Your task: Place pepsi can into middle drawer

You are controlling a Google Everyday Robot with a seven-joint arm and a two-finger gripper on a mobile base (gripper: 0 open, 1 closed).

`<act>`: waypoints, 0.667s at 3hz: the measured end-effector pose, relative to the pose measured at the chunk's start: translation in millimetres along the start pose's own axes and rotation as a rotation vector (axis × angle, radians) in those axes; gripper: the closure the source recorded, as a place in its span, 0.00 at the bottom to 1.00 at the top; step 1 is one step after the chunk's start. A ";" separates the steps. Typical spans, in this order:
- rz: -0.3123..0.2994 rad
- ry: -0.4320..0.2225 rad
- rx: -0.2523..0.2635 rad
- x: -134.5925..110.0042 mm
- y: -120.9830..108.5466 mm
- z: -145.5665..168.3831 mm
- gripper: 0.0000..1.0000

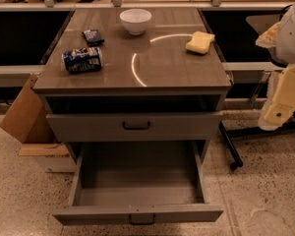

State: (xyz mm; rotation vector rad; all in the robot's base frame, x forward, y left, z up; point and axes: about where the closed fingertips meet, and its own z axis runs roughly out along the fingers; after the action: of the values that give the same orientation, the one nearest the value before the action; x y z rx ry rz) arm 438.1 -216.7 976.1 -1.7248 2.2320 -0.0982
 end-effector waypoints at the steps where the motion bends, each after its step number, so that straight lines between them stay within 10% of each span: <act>1: 0.000 0.000 0.000 -0.1 -0.1 0.1 0.00; 2: -0.066 -0.054 -0.027 -20.1 -20.1 24.9 0.00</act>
Offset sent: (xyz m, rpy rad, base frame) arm 0.0611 0.0358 -0.0294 0.0790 0.0138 0.1720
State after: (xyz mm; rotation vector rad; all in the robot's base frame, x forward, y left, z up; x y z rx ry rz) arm 468.5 -199.5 961.7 -1.7934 2.1485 -0.0366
